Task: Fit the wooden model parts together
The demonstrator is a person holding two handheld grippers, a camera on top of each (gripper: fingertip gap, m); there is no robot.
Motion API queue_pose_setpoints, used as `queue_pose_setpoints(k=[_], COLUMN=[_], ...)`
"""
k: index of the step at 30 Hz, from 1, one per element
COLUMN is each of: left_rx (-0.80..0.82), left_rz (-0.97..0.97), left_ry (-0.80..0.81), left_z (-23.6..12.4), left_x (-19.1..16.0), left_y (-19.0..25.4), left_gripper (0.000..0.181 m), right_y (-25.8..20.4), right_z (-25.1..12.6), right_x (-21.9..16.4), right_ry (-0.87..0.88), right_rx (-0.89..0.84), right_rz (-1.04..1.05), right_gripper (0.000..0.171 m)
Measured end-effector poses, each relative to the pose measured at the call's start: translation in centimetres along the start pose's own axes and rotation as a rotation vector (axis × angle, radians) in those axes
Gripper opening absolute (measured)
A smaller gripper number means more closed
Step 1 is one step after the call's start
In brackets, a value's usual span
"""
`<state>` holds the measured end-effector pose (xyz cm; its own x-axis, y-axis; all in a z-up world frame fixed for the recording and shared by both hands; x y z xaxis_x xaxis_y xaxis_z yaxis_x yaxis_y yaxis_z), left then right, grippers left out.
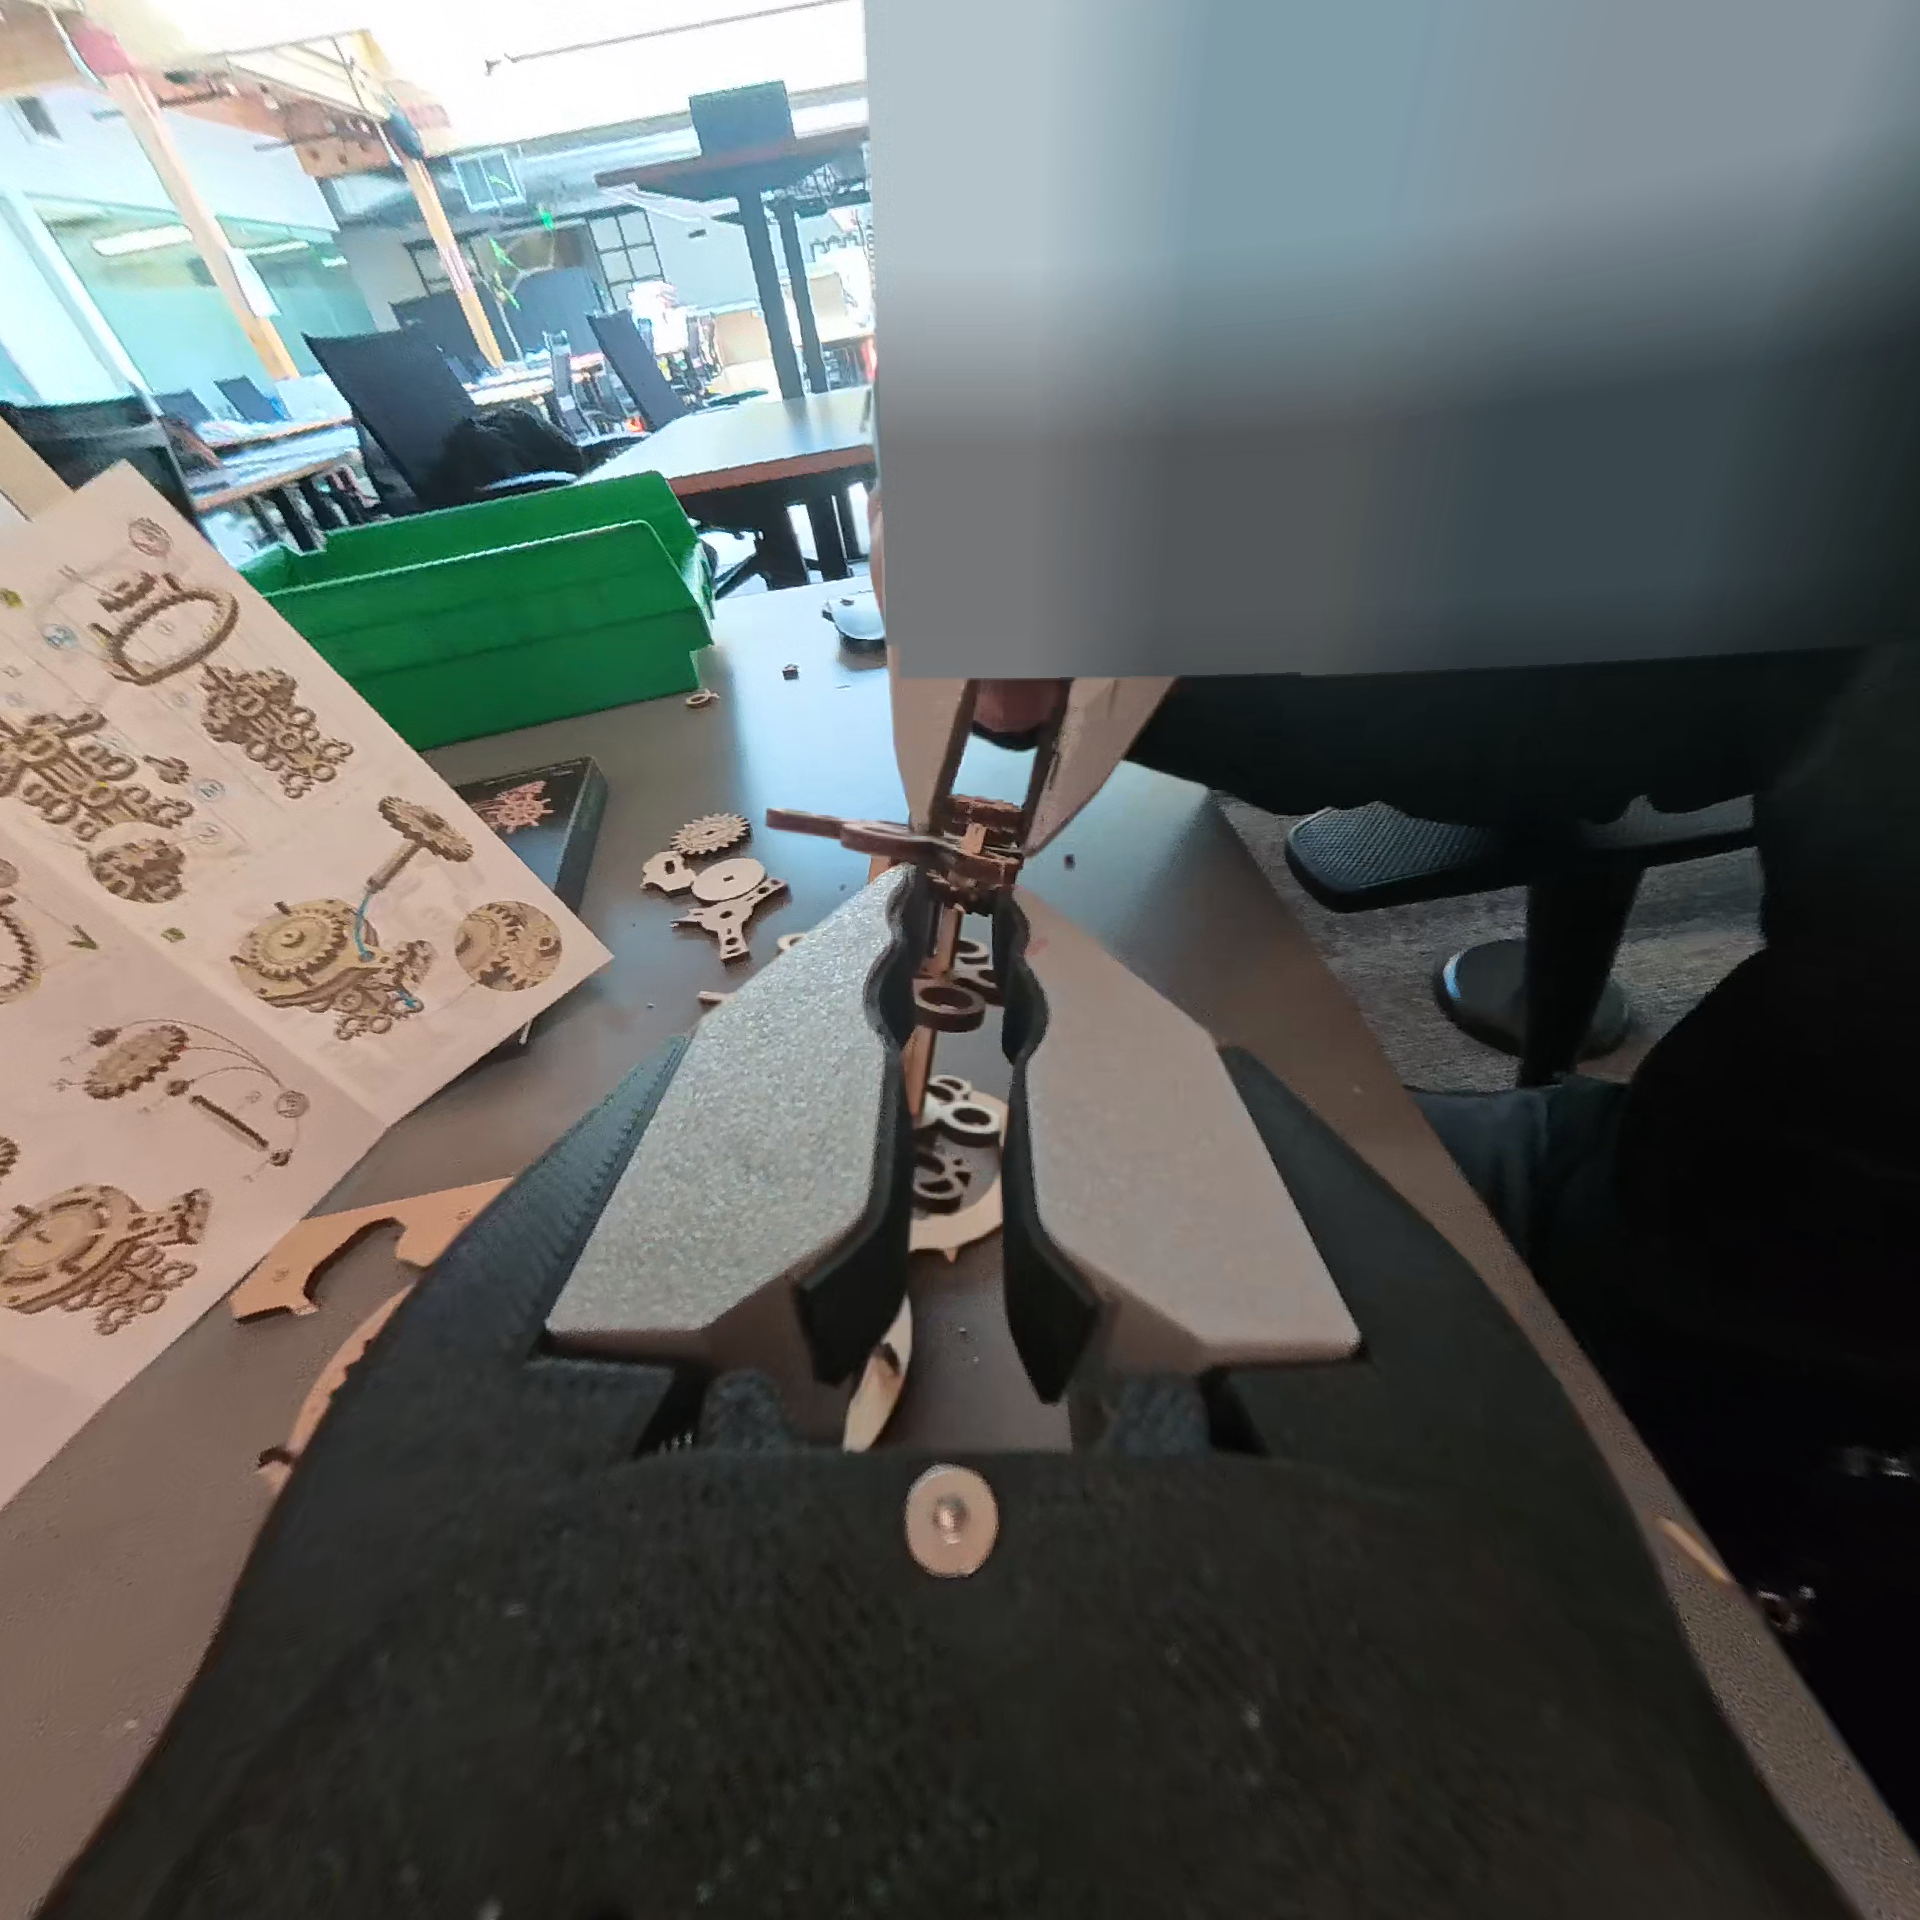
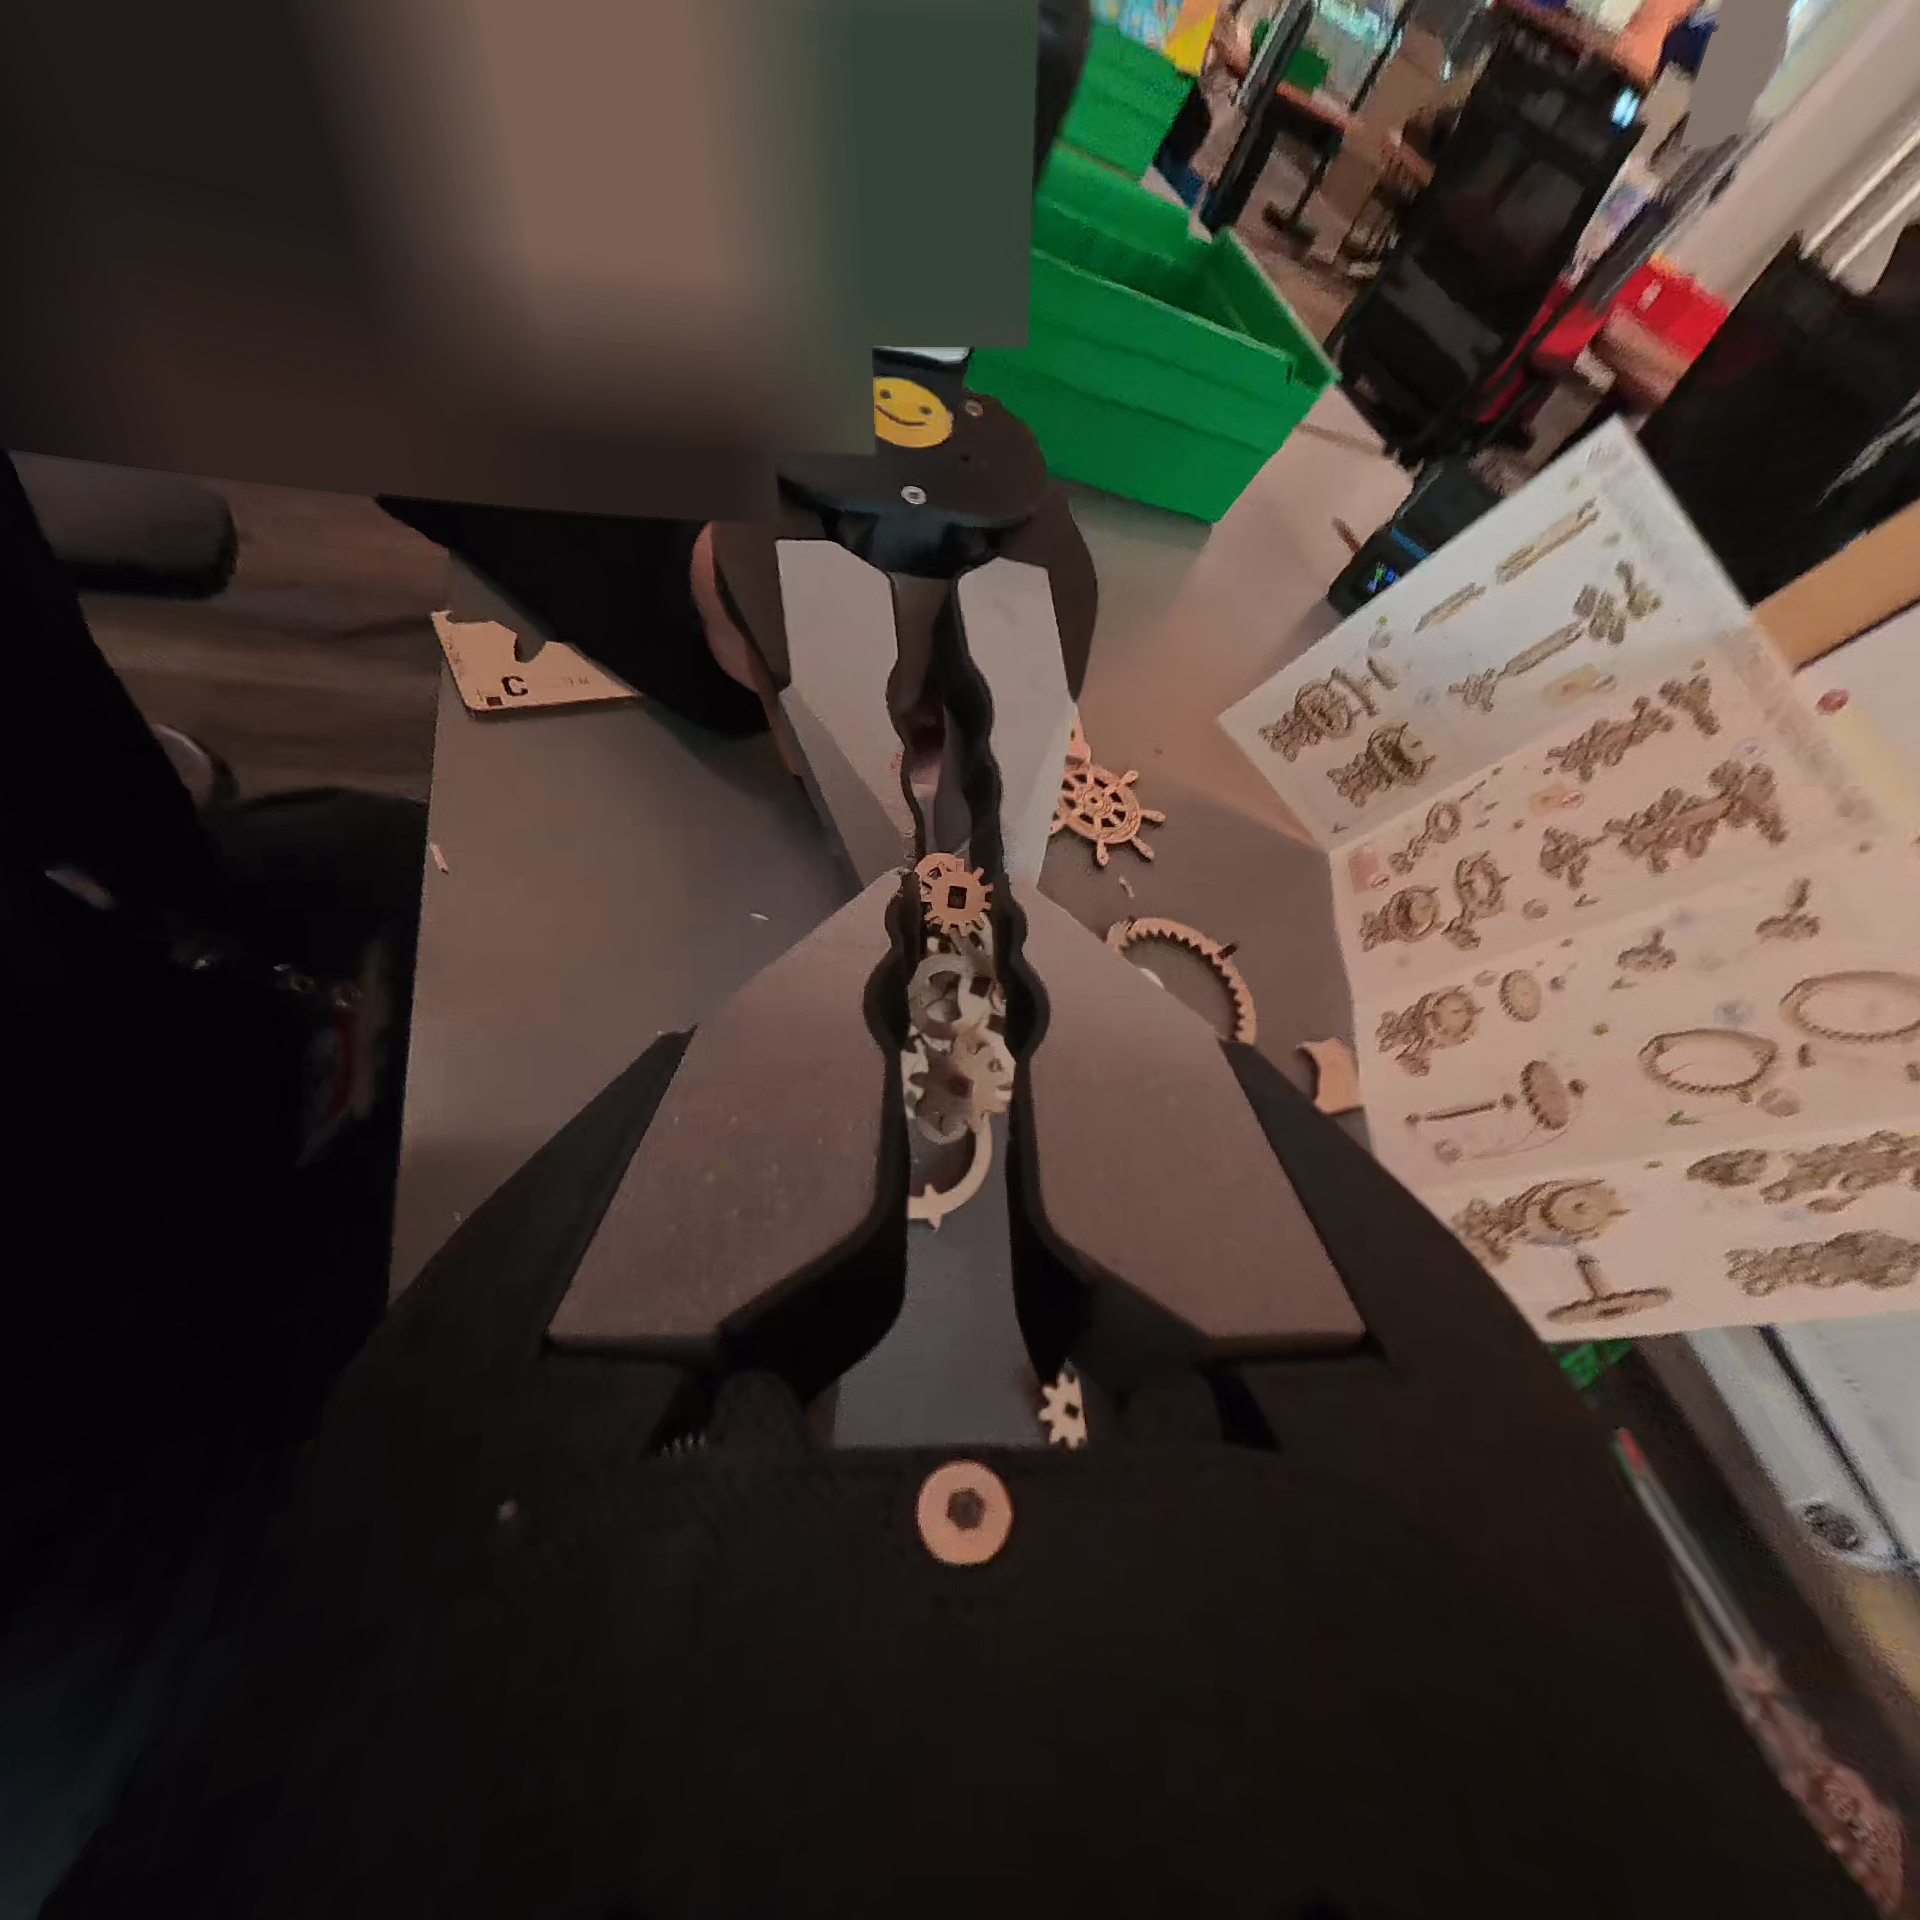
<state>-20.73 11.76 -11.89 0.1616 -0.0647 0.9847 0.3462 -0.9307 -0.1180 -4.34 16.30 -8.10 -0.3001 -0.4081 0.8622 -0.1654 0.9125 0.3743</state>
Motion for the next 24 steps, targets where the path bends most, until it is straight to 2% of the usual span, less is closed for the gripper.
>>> queue_pose_setpoints(k=[2, 5, 9, 16, 19, 21, 24], left_rx=[0.001, -0.004, 0.006, 0.039, 0.046, 0.053, 0.057], left_rz=[-0.001, 0.031, 0.053, 0.076, 0.069, 0.059, 0.036], left_ry=[0.011, 0.009, 0.008, -0.036, -0.045, -0.032, -0.007], left_z=[0.0, 0.0, 0.1, 0.2, 0.3, 0.2, -0.1], left_x=[-0.1, 0.0, 0.3, -0.1, -0.3, -0.3, -0.2], left_y=[-0.2, 0.1, 0.4, 0.2, 0.1, -0.1, -0.4], left_gripper=[0.009, 0.009, 0.009, 0.010, 0.010, 0.010, 0.010], right_y=[0.3, 0.5, 0.1, -0.2, -0.2, 0.5, 2.0], right_z=[0.0, -0.3, -0.8, -1.5, -1.6, -2.5, -4.7], right_x=[0.0, 0.1, 0.8, 1.7, 1.6, 1.5, 1.6], right_ry=[0.001, -0.015, -0.048, -0.116, -0.196, -0.233, -0.173], right_rx=[0.002, 0.007, -0.004, -0.032, -0.078, -0.147, -0.171], right_rz=[0.045, 0.081, 0.057, 0.020, -0.024, -0.047, 0.061], right_gripper=[0.010, 0.022, 0.023, 0.009, 0.000, 0.000, 0.000])
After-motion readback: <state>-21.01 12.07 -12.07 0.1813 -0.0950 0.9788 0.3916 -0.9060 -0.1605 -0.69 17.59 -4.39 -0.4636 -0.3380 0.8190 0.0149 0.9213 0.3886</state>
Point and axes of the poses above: each gripper's, where its closed fingertips meet, z out along the fingers, x out of its top, y = z × x across the jaws, the point moved 10 cm from there along -z, back along the fingers, and after that the axes turned 6 degrees about -x, right-handed, at the moved point
